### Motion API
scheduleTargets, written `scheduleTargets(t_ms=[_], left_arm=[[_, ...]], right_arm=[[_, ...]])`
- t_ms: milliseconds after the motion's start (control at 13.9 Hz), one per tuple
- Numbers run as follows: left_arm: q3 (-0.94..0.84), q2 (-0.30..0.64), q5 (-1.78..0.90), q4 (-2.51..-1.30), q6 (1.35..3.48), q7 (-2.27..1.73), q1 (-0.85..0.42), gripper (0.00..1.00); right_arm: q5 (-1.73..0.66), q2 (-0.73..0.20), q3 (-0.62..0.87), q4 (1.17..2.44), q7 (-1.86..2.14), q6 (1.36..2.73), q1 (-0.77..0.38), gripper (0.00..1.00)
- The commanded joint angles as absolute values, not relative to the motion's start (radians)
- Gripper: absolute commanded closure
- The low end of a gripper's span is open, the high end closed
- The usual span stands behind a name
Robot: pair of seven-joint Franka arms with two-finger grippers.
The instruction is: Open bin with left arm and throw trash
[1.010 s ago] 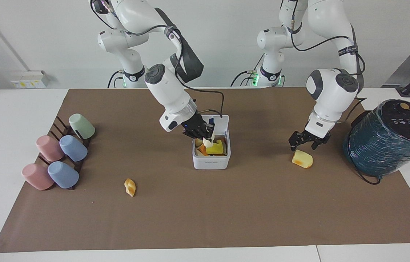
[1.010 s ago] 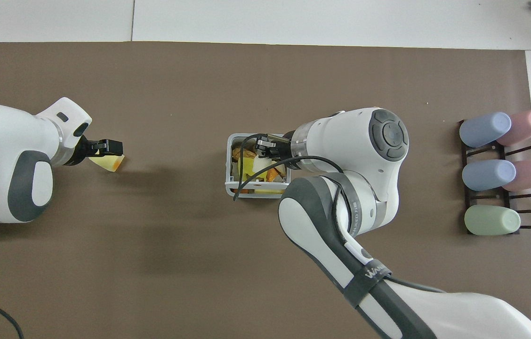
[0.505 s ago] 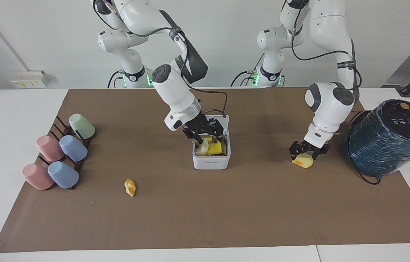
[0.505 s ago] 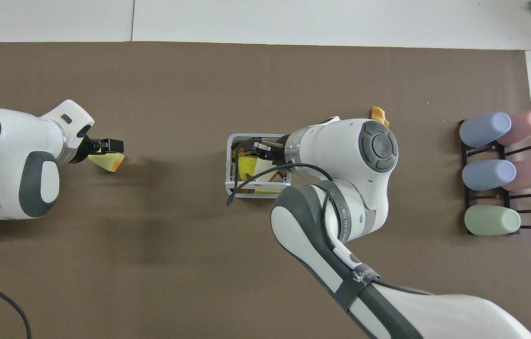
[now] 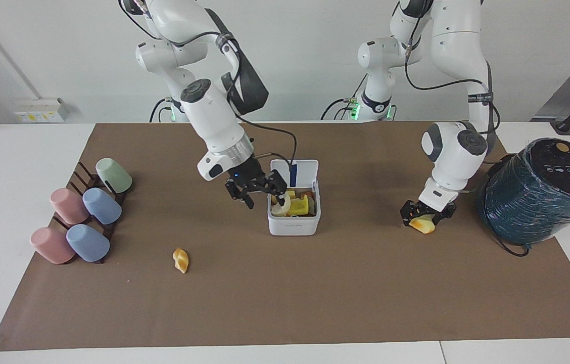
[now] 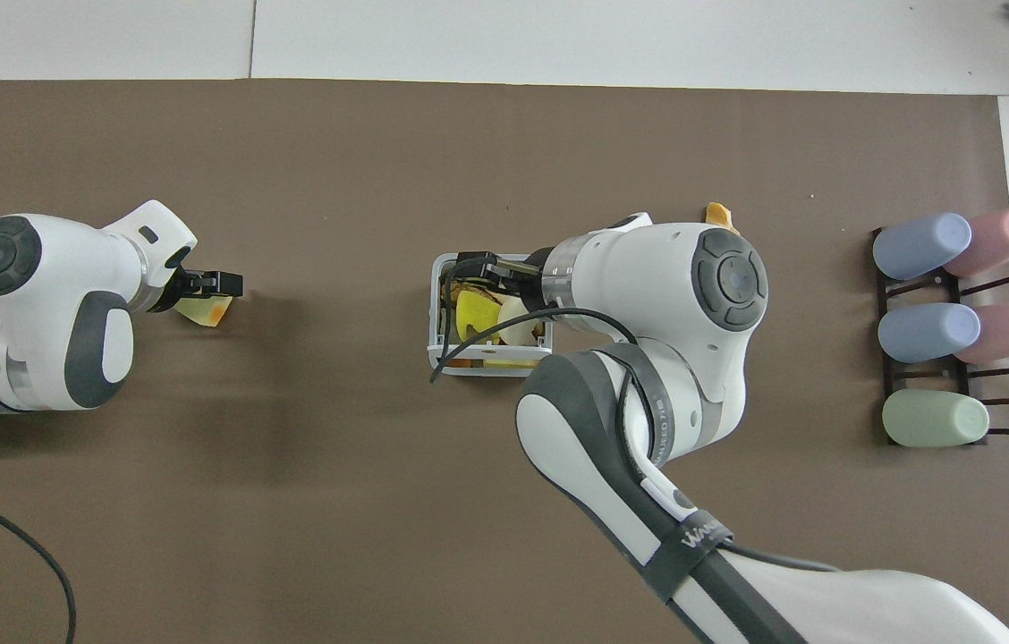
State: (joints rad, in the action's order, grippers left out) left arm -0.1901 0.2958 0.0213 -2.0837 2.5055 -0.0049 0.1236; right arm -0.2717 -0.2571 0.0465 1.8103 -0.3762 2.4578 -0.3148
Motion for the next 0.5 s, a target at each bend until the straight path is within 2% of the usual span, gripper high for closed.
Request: scheduleTargets(t_ms=[0, 216, 433], left_arm=[[-0.192, 0.299, 0.043, -2.123, 2.551, 0.000, 0.123, 0.07], [-0.192, 0.298, 0.043, -2.120, 2.545, 0.002, 0.127, 0.49], [-0.192, 0.299, 0.043, -2.109, 2.536, 0.002, 0.132, 0.87]], right_arm=[[-0.210, -0.273, 0.061, 1.835, -0.144, 2.465, -0.218, 0.00], [-0.203, -0.340, 0.060, 1.835, 0.165, 2.483, -0.131, 0.00], [-0.092, -0.397, 0.060, 1.848, 0.348, 2.549, -0.091, 0.00]])
